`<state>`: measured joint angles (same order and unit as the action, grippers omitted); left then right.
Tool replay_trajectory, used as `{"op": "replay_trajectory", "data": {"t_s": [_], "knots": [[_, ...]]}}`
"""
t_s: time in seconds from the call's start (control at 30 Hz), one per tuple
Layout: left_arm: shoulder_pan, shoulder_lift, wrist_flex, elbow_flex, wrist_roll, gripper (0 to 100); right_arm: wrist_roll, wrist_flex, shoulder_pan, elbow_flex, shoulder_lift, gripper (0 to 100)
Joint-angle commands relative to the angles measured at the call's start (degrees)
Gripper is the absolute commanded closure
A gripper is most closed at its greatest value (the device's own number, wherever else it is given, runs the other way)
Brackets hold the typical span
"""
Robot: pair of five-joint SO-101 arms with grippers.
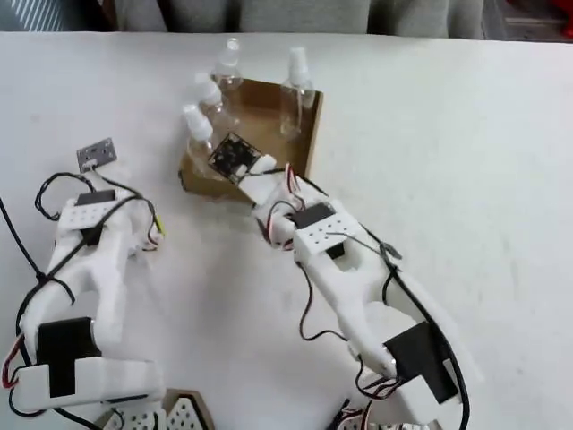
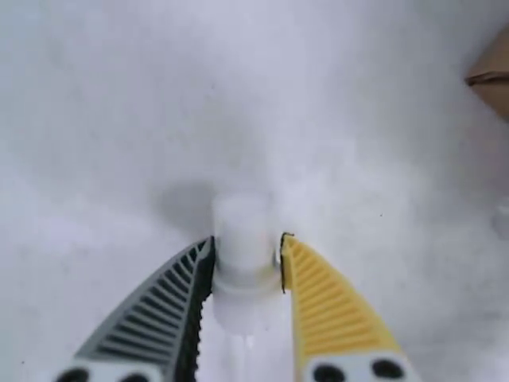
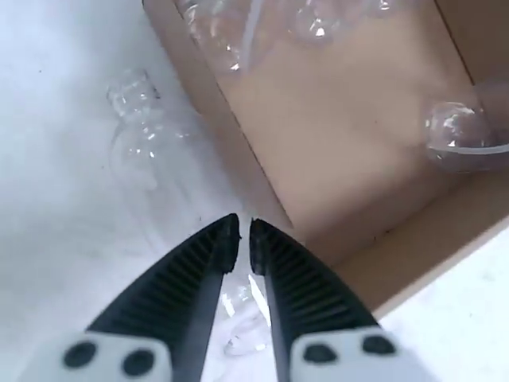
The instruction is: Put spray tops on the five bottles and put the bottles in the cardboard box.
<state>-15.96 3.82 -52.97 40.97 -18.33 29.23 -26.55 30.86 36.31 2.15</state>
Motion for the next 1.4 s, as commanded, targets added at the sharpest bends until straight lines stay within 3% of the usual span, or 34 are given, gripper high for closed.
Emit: {"op": "replay_trajectory", "data": {"t_s": [0.0,0.2,0.33,0.47,0.57,0.77,0.93,1.17,1.37], "knots": [[-0.48,0.22,0.7,-0.18,0.53,98,0.0,-4.18,2.95,0.35,0.48,98.1],[-0.57,0.22,0.7,-0.18,0.53,98,3.96,-19.65,10.77,0.53,4.09,98.1],[-0.57,0.31,0.7,-0.18,0.53,98,4.66,-30.2,13.41,0.18,15.16,98.1],[-0.57,0.31,0.7,-0.18,0.62,98,4.66,-31.52,11.91,0.26,26.77,98.1],[-0.57,0.4,0.7,-0.18,0.62,98,5.27,-28.7,11.03,-0.26,27.3,97.8],[-0.57,0.4,0.7,-0.18,0.62,98,5.36,-29.05,12.97,-6.86,15.43,86.5],[-0.57,0.4,0.7,-0.18,0.62,98,11.6,-29.14,15.96,-14.42,-1.1,86.0],[-0.57,0.4,0.7,-0.18,0.62,98,12.84,-33.8,12.7,-30.51,-18.42,74.2],[-0.57,0.4,0.7,-0.26,3.16,98,16.53,-38.46,13.14,-38.07,-29.14,76.9]]}}
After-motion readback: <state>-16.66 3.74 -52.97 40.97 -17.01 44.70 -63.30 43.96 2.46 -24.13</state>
